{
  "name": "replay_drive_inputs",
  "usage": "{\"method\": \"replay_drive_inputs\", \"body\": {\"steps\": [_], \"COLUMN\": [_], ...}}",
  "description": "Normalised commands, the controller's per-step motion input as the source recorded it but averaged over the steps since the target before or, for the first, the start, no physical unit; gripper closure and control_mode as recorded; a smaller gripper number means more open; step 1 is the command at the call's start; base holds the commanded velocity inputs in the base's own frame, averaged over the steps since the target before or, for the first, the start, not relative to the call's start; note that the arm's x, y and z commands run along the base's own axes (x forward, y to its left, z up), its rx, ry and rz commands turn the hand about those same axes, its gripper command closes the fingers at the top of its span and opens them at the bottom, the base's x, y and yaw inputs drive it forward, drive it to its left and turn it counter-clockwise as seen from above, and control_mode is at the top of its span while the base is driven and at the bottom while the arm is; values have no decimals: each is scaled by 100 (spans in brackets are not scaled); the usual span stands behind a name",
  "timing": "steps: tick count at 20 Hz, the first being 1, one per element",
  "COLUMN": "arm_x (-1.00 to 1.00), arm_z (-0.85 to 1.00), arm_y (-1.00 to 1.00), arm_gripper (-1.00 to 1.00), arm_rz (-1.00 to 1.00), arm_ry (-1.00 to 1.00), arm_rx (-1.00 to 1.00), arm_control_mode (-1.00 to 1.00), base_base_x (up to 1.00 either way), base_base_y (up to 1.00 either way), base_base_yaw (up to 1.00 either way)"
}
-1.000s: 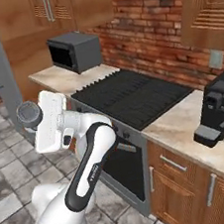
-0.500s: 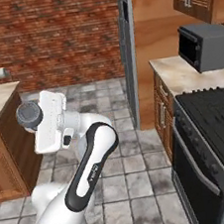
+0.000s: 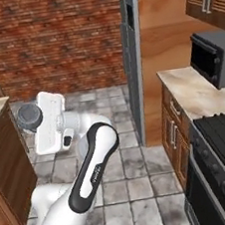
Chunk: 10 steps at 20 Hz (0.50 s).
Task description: Retrieve the wine glasses from the counter and place one next to each plate.
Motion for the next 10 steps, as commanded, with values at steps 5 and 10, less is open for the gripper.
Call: {"method": "replay_drive_inputs", "body": {"steps": [5, 10], "arm_x": [0, 0], "arm_z": [0, 0], "arm_y": [0, 0], "arm_gripper": [100, 100], "arm_rz": [0, 0], "arm_ry": [0, 0], "arm_rx": [0, 0], "arm_control_mode": [100, 100], "base_base_x": [100, 100], "base_base_y": [88, 41], "base_base_yaw": [-31, -5]}}
